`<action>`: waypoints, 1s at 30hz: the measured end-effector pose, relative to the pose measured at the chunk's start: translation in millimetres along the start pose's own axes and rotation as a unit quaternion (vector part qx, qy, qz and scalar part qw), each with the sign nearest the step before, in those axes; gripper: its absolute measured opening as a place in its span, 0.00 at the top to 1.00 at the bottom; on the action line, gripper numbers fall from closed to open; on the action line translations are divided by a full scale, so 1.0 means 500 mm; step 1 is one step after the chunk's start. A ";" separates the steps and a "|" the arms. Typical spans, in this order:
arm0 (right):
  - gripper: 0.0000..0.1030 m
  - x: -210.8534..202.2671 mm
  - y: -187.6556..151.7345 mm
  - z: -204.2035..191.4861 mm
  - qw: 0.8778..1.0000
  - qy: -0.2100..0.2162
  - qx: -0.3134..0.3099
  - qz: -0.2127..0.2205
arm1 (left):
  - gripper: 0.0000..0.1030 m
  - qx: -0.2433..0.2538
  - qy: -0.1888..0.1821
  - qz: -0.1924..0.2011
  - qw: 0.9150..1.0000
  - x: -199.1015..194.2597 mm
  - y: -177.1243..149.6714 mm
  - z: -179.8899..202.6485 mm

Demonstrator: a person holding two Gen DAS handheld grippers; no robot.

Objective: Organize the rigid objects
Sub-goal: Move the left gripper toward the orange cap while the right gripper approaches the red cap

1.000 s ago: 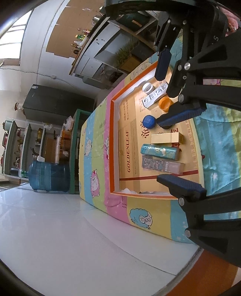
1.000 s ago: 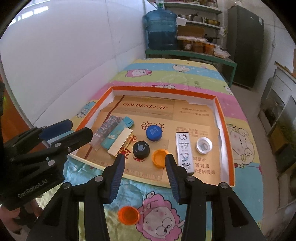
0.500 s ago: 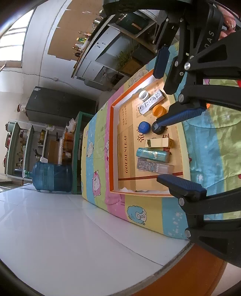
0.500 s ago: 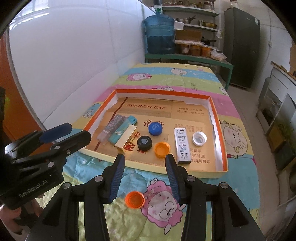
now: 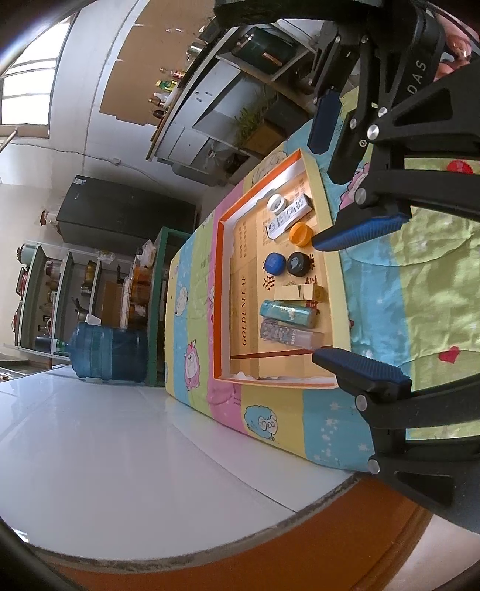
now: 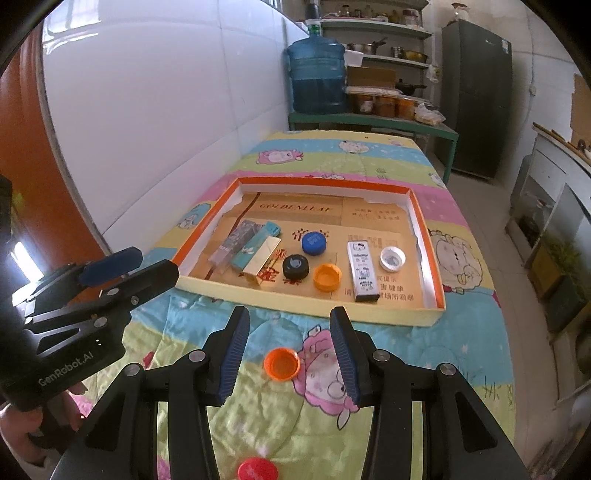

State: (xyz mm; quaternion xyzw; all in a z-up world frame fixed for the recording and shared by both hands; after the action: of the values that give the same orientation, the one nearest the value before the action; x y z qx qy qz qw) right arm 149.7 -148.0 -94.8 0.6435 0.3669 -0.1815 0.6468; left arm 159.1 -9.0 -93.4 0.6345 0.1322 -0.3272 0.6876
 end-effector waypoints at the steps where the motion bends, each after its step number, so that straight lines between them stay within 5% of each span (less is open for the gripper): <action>1: 0.55 -0.004 -0.004 0.000 1.000 0.000 0.000 0.000 | 0.47 0.000 -0.001 0.000 1.000 -0.003 -0.003 0.000; 30: 0.55 -0.035 -0.137 -0.027 1.000 0.005 0.014 -0.023 | 0.47 -0.004 -0.016 -0.018 1.000 -0.042 -0.100 0.008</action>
State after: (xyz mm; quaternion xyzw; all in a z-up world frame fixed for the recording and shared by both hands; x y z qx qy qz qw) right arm 86.6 -146.5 -129.1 0.6448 0.3823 -0.1978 0.6317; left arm 111.5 -6.1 -119.2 0.6238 0.1338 -0.3492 0.6863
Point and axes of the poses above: each gripper's, at about its wrist camera, not at the fingertips, and x roughly the way its jaws point, z to its right, y to its top, the point moved 5 cm from there along x, roughly the way its jaws point, and after that the axes turned 1 degree about -y, right-handed, at the moved point
